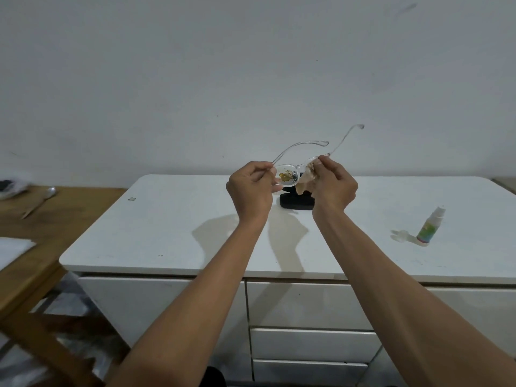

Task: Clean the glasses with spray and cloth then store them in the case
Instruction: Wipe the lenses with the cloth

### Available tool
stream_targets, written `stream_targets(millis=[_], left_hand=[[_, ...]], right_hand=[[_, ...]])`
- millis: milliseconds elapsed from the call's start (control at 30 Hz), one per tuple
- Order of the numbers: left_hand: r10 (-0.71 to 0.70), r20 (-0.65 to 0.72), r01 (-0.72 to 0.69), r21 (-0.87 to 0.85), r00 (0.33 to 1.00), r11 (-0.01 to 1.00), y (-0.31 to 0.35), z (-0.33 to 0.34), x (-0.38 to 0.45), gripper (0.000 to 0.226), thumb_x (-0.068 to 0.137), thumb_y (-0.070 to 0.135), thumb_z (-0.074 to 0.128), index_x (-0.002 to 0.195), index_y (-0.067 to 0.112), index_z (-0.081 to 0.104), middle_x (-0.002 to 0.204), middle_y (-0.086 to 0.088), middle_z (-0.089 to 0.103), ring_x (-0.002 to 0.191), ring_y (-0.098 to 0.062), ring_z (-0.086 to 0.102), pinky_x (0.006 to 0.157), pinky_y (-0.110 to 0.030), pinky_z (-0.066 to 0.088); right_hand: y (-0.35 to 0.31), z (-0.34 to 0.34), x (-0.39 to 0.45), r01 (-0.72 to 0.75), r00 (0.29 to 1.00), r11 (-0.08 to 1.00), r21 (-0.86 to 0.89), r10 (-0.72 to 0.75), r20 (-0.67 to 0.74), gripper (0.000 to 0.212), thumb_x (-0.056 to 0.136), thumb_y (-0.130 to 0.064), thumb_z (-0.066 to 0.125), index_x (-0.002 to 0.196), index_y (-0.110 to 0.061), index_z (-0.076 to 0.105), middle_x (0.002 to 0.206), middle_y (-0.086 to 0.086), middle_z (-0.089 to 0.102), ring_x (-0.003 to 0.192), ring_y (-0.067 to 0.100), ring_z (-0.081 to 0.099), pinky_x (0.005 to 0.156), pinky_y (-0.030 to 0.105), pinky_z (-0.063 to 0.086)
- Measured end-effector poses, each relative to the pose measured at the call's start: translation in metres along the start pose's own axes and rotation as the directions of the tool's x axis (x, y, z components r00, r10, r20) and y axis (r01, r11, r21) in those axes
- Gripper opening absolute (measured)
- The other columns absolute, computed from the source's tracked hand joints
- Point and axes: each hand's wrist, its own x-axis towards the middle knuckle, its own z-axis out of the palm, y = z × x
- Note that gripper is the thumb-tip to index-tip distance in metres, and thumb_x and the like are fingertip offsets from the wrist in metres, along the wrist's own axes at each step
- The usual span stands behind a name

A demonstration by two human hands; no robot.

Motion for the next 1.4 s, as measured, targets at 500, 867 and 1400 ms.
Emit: stream_targets(millis=[500,867,1400], left_hand=[[-0.038,-0.025,0.04,0.068,0.999,0.997,-0.005,-0.023,0.012,0.007,0.086,-0.007,0.072,0.085,0.0,0.073,0.068,-0.012,0.072,0.054,-0.023,0.071,0.059,-0.034,0.064],[0.07,0.062,-0.075,0.095,0.996,0.993,0.011,-0.011,0.005,0.004,0.089,-0.005,0.07,0.087,-0.002,0.072,0.067,-0.012,0.074,0.056,-0.026,0.074,0.062,-0.036,0.065],[0.074,0.002,-0.073,0.185,0.997,0.98,0.003,-0.031,0.021,0.002,0.088,-0.004,0.071,0.086,-0.003,0.071,0.061,-0.008,0.072,0.049,-0.023,0.071,0.066,-0.05,0.064]], right_hand=[[-0.006,-0.034,0.008,0.225,0.895,0.894,-0.388,-0.031,0.446,0.016,0.075,-0.019,0.074,0.087,-0.009,0.08,0.071,0.022,0.075,0.064,0.03,0.066,0.079,0.054,0.062],[-0.015,0.0,-0.011,0.079,0.997,0.995,0.059,-0.08,0.009,0.007,0.086,0.003,0.071,0.093,0.002,0.072,0.082,0.001,0.069,0.045,-0.004,0.061,0.042,0.012,0.046],[-0.015,-0.025,0.013,0.055,0.836,0.962,-0.266,0.101,0.539,0.019,0.081,-0.003,0.078,0.089,0.012,0.071,0.078,0.041,0.065,0.059,0.038,0.058,0.053,0.032,0.049]])
